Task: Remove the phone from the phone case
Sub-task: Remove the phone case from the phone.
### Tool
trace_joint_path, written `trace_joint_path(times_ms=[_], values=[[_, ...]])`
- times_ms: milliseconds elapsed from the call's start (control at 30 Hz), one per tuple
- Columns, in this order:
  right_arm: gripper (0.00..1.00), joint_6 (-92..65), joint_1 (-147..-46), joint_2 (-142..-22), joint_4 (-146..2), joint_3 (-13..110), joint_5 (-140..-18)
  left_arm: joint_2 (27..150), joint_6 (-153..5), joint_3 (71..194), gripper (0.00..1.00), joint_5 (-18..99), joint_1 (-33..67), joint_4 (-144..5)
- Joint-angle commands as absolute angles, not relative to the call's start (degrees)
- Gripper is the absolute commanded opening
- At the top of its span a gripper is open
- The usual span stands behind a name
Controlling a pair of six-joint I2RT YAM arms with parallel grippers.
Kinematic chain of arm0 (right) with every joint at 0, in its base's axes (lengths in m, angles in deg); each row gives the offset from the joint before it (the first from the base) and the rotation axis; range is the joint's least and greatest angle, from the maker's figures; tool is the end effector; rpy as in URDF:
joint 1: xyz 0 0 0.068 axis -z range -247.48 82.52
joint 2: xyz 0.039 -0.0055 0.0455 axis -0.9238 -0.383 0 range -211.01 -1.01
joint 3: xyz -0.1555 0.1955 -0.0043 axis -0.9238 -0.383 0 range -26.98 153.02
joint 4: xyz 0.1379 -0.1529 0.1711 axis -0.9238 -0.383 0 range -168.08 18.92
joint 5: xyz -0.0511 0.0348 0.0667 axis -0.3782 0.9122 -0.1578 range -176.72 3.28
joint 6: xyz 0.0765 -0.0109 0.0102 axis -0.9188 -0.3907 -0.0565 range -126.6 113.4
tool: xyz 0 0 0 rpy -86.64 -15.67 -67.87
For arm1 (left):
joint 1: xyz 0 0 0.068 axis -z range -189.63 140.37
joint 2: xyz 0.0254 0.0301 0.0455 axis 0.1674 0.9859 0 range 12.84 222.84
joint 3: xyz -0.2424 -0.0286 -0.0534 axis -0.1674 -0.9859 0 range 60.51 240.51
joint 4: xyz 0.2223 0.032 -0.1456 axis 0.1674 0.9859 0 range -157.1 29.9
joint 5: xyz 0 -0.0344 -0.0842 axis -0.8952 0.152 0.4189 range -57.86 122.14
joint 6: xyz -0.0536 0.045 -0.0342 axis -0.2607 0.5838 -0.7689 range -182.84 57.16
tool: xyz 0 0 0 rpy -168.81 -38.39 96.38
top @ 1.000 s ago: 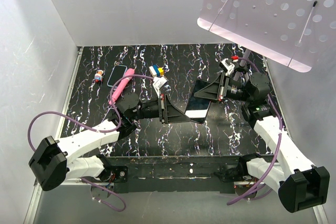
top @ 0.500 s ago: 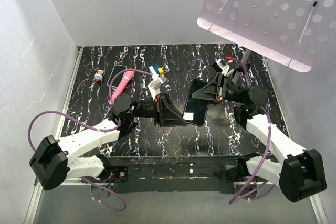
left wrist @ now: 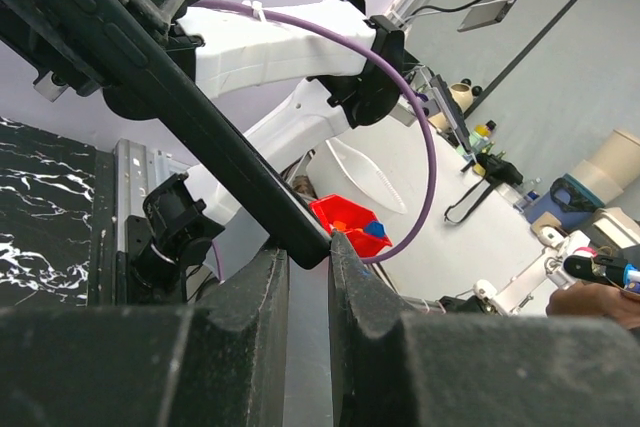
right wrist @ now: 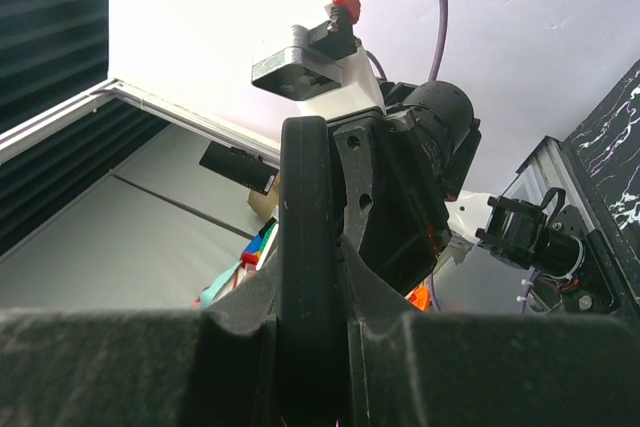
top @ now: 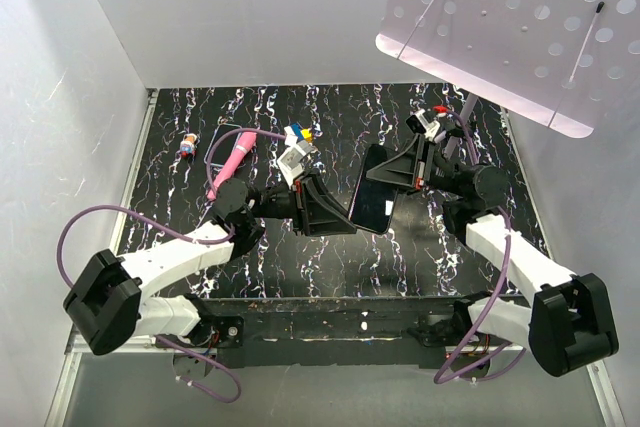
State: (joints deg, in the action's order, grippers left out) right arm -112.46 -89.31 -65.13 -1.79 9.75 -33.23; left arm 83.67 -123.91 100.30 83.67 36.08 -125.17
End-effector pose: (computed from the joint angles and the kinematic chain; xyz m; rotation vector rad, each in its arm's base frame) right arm 0.2128 0.1430 0.3431 -0.1732 1.5287 2.2784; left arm 0.1655 -0.2443 0.3145 0.8184 1.3857 -2.0203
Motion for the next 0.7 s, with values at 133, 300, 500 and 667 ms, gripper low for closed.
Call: trace_joint_path(times_ms=[133, 300, 500, 667], values=[[0.01, -132.10, -92.88, -64.65, 11.18, 15.99, -39.78, 91.76, -118.55, 98.82, 0.00, 75.74, 33.26, -114.57], [0.01, -134.21, -92.97, -64.74, 12.59, 16.87, -41.02, 94.23, -119.44, 97.07, 0.00, 74.50, 32.73, -116.58], [0.01, -134.92, -93.50, -64.74, 12.06, 16.79, -41.45, 93.44, -110.40, 96.98, 0.00, 79.15, 32.64, -118.61], [0.01, -135.27, -95.43, -65.44, 11.53, 15.82, -41.89, 93.17, -96.70, 105.23, 0.00, 78.99, 32.12, -100.71]])
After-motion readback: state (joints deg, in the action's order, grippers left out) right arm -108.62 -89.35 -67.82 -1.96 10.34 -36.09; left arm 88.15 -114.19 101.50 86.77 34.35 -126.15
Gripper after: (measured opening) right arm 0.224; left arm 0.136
